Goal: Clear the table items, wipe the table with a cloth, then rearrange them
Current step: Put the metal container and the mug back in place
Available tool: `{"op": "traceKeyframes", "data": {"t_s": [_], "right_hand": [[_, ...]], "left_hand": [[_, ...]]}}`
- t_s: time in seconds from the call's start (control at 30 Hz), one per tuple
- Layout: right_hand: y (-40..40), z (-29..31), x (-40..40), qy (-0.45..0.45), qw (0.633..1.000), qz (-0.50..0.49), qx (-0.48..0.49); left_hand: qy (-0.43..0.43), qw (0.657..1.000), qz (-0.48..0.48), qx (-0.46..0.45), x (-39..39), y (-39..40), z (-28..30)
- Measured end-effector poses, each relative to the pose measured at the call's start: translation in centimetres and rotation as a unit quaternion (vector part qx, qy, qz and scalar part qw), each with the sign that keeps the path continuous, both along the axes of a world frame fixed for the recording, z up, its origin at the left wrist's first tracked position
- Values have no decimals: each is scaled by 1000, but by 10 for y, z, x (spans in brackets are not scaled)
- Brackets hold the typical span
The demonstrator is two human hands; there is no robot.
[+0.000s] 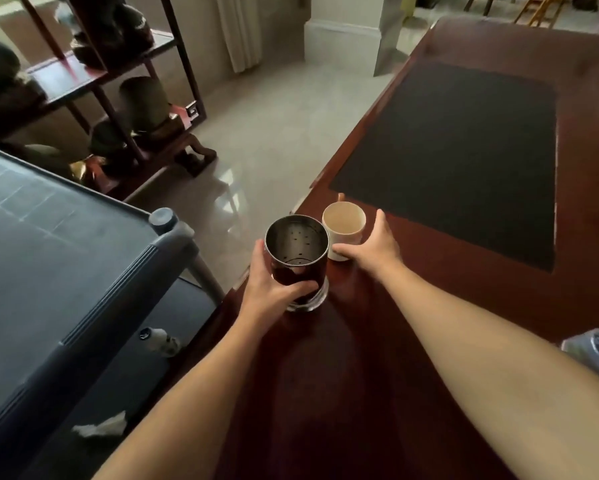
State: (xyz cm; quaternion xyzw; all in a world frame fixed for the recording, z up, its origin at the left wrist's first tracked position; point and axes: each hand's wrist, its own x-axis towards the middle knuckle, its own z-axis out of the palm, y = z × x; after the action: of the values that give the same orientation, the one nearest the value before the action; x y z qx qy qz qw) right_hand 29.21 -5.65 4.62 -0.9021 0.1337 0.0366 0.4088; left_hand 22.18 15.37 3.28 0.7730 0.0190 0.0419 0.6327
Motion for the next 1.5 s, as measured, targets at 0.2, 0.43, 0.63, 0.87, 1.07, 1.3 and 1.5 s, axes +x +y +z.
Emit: {"op": "traceKeyframes", "data": {"t_s": [0.2,0.43,0.63,0.87,1.07,1.3,1.5], "right_hand": [[12,-18,27,-22,997,-11,70],[19,-28,25,-59,993,-34,92],[7,-16,6,-82,990,-55,100],[-33,0,-45,-101,982,-122,100],[-81,9,-92,-112,972,-195,73],[-117,1,-140,-105,954,-277,50],[-131,-11,-154,-98,943,-313,54]], "left_hand": [[9,1000,6,-9,11,-1,-22],[-1,999,43,24,11,-7,-24],[-25,999,36,19,12,-17,-14],[-26,999,18,-8,12,-46,-1],[-50,997,-49,-11,9,-93,15],[-49,991,-121,-37,-2,-140,16],[-40,988,-145,-26,-2,-163,9]]}}
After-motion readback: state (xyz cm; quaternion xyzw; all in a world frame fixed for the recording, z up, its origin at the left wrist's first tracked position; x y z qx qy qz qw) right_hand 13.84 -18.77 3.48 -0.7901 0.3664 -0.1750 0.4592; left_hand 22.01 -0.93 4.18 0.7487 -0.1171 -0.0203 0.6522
